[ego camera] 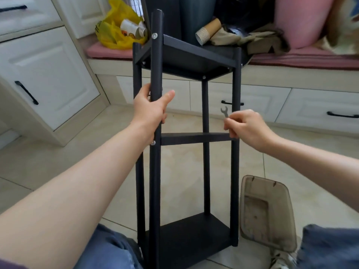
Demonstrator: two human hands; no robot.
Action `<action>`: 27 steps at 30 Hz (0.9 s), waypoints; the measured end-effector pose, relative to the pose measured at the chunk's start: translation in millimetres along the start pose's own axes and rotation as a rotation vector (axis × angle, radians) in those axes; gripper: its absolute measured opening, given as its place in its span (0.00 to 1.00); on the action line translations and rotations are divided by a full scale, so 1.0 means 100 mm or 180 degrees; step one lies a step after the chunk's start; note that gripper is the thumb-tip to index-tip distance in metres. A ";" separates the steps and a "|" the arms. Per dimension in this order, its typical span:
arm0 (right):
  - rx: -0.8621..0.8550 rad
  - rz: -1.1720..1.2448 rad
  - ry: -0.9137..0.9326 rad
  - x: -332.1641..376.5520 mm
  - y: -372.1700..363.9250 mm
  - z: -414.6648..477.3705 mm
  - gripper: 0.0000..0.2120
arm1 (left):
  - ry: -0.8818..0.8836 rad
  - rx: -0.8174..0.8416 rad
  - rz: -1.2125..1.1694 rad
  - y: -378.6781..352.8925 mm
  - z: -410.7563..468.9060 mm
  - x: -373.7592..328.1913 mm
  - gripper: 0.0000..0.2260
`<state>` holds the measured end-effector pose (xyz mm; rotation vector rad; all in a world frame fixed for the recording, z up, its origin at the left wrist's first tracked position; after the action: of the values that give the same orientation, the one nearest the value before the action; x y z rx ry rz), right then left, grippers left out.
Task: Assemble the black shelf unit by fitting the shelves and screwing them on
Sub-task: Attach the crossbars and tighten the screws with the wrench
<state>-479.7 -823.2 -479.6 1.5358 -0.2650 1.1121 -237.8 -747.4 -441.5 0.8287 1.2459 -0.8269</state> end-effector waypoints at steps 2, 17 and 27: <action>0.0335 -0.0364 -0.0316 -0.14 0.09 0.00 0.15 | -0.0083 -0.0340 0.0048 0.01 -0.04 0.02 0.08; 0.0535 0.0579 -0.1333 -0.61 0.35 0.12 0.11 | -0.0192 -0.0165 -0.0160 -0.14 -0.32 -0.05 0.08; -0.0120 0.1025 -0.1226 -0.42 0.42 0.29 0.09 | -0.0336 -0.0039 -0.0251 -0.10 -0.38 -0.19 0.08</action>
<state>-517.0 -877.8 -480.6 1.7060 -0.8143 1.0391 -266.4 -717.1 -428.3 0.7206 1.1951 -0.9143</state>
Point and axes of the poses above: each hand's wrist, its own z-axis towards the middle knuckle, its own y-axis out of the back of the hand, x = y × z, the point moved 5 cm from there along z, towards the middle knuckle, and after that the axes turned 4 degrees about x, right-handed, at the moved point
